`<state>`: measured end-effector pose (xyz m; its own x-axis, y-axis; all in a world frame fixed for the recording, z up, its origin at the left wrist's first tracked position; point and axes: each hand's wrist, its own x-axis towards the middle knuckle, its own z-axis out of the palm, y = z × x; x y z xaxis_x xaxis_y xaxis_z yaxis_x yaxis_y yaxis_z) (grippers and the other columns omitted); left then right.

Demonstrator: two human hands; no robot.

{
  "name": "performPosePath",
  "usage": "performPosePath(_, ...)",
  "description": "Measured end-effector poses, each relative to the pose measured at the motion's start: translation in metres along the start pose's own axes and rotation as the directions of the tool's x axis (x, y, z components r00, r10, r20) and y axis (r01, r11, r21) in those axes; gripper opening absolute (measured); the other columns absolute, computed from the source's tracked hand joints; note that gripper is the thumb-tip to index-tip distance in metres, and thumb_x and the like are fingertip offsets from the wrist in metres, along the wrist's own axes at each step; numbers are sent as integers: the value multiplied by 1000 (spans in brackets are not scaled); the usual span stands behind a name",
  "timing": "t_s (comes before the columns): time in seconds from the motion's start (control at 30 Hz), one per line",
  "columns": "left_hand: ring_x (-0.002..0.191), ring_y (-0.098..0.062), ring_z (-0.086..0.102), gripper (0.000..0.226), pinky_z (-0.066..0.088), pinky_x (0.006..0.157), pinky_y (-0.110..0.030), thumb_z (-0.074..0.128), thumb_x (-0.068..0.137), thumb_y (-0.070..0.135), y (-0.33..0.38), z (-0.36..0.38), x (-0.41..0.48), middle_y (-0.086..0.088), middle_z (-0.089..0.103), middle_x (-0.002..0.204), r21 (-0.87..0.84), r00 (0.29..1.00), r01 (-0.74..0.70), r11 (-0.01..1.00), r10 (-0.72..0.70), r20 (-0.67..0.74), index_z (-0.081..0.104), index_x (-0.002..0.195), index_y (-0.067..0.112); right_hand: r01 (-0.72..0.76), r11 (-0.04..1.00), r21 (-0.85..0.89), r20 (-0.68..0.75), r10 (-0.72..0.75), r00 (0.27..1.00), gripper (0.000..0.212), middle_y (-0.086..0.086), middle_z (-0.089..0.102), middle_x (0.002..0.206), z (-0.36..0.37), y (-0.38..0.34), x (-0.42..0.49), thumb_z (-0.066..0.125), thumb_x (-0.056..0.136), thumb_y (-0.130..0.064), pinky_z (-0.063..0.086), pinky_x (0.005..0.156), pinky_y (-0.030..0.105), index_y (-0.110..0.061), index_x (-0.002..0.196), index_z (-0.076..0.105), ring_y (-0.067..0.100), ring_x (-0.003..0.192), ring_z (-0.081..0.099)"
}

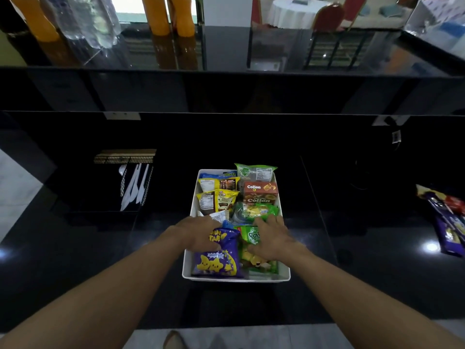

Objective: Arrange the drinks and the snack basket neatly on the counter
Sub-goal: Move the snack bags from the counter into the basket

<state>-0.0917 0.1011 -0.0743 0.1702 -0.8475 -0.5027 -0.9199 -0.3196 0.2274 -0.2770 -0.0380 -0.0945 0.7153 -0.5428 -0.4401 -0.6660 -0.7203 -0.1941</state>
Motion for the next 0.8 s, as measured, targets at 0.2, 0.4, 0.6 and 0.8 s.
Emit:
performPosePath(0.2,116,-27,56,59,49,91,-40,60,86,61,2,3,2,-4,55,129,79,999,46,996,-45,-12,48,133,27,21,999,34,-48,-19,999,70,12,40,139,2,7,-2,69,82,-57,37,110,41,-25,138,41,31,133,28)
performPosePath(0.4,115,-28,57,57,50,88,-41,63,86,56,11,10,7,-5,56,130,75,995,101,992,-100,-15,46,131,24,87,996,25,-3,-87,996,89,6,32,144,-2,20,-4,63,79,-72,33,116,41,-27,151,35,25,139,23)
performPosePath(0.6,129,-25,45,73,45,100,-41,59,89,59,4,18,5,-5,43,142,-17,992,112,994,-113,-61,34,148,23,117,989,95,17,-119,993,93,4,35,151,-3,30,-5,72,78,-65,25,116,36,-28,155,33,22,140,22)
performPosePath(0.8,120,-17,48,96,46,95,-35,68,69,77,-6,20,-4,1,48,134,-104,997,40,994,-47,-64,38,143,24,99,993,-64,-73,-103,992,84,3,47,144,-4,19,-7,71,77,-69,37,111,39,-22,143,47,23,134,30)
